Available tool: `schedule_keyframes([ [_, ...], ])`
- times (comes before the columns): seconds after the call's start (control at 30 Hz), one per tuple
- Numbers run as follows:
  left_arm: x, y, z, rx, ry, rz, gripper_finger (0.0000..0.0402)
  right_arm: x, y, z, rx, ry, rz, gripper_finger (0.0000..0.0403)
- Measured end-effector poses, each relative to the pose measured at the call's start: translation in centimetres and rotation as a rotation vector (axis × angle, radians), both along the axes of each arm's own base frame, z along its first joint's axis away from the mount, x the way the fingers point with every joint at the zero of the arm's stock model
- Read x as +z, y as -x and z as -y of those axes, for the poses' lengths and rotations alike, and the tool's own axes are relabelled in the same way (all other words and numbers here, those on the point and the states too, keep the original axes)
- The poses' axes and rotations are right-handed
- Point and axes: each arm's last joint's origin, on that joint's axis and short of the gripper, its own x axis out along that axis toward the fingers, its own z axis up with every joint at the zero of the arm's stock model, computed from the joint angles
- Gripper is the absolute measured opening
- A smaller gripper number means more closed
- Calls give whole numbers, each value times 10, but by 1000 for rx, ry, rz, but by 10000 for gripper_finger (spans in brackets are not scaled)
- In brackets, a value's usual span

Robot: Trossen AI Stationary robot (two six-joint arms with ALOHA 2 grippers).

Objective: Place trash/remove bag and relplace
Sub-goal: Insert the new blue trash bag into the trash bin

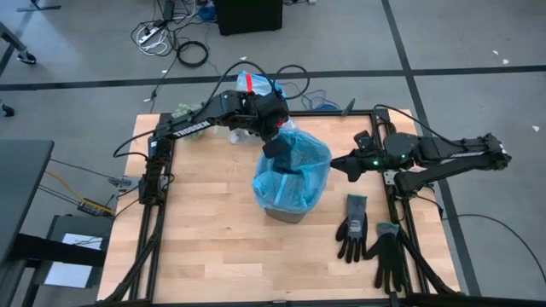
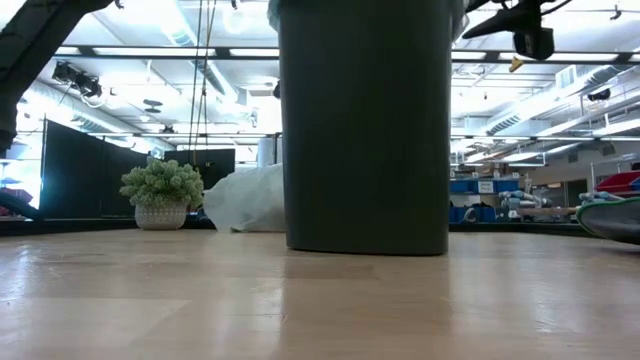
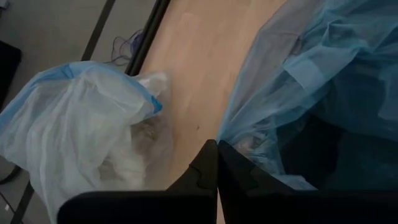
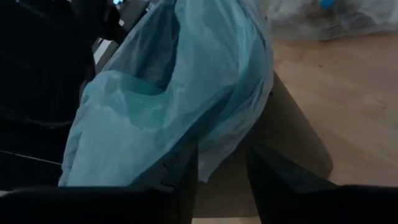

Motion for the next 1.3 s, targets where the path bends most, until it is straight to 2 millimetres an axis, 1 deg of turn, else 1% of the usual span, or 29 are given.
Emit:
schedule_keyframes([
  [0.23,-1,1,-2,3,12,-10,5,-4,-7,3,42,16,-31,58],
  [0.37,-3,3,0,-26,77,-25,5,-5,-12,4,72,43,-43,16],
  [0.43,-3,4,0,-31,101,-31,5,-6,-15,4,91,62,-46,4],
  [0.67,-6,11,-6,-48,198,-69,5,-9,-16,4,99,78,-71,1],
  [0.83,-7,13,-12,-46,208,-76,5,-12,-15,4,97,72,-103,0],
  [0.93,-7,13,-12,-59,236,-69,5,-14,-14,4,95,73,-134,0],
  [1.07,-9,11,-13,-78,229,-70,5,-19,-11,5,76,80,-187,0],
  [1.3,-14,9,-15,-76,239,-93,5,-20,-12,5,72,82,-194,0],
])
